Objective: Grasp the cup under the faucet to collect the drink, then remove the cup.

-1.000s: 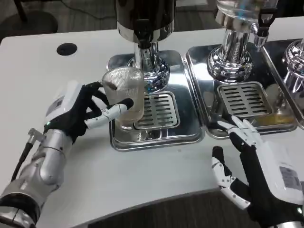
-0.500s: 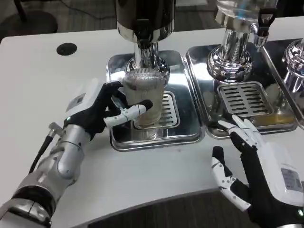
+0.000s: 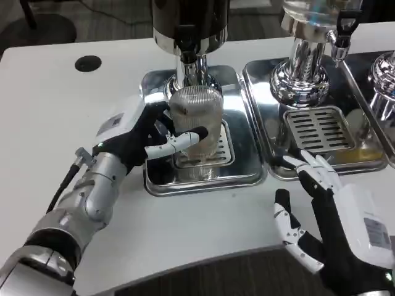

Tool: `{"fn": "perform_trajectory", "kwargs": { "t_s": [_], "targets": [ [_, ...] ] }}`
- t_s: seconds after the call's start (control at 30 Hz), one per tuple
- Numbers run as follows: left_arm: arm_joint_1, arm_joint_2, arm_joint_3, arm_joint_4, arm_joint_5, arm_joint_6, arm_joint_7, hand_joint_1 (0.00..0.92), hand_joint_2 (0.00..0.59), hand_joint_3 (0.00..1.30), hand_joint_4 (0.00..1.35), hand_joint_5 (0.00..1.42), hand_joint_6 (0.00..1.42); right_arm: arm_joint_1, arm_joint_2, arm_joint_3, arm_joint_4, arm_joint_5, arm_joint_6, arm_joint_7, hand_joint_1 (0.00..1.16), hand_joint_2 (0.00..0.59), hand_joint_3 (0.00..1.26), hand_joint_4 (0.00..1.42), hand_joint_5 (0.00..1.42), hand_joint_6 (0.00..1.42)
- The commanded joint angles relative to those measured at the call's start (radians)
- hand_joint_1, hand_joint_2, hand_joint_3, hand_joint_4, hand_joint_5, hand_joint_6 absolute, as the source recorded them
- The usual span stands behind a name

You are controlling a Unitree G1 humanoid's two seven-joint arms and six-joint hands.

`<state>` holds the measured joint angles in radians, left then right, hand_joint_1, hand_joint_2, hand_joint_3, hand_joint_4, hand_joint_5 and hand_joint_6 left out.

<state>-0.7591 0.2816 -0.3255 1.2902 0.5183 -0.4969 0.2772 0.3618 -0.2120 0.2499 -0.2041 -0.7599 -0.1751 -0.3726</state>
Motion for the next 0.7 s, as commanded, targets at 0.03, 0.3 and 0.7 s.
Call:
{"fn": "perform_trajectory", "kwargs": {
  "t_s": [0.03,0.3,0.7],
  "targets": [
    [-0.008,0.000,-0.005,0.010,0.001,0.015,-0.038,0.249,0.223,0.40,0.49,0.74,1.06,-0.005,0.001,0.004,-0.003,-0.004,0.004,0.011,0.43,0.549,0.29,0.14,0.11,0.24],
    [0.001,0.019,0.004,0.006,-0.008,0.011,-0.050,0.192,0.173,0.34,0.42,0.62,0.85,-0.011,0.000,0.003,0.004,0.000,0.000,0.016,0.43,0.549,0.29,0.14,0.11,0.24],
    [0.007,0.038,0.007,-0.005,-0.012,-0.021,-0.061,0.151,0.133,0.28,0.31,0.47,0.67,-0.017,-0.007,0.000,0.009,0.007,-0.009,0.020,0.43,0.549,0.29,0.14,0.12,0.25]
  ]
}}
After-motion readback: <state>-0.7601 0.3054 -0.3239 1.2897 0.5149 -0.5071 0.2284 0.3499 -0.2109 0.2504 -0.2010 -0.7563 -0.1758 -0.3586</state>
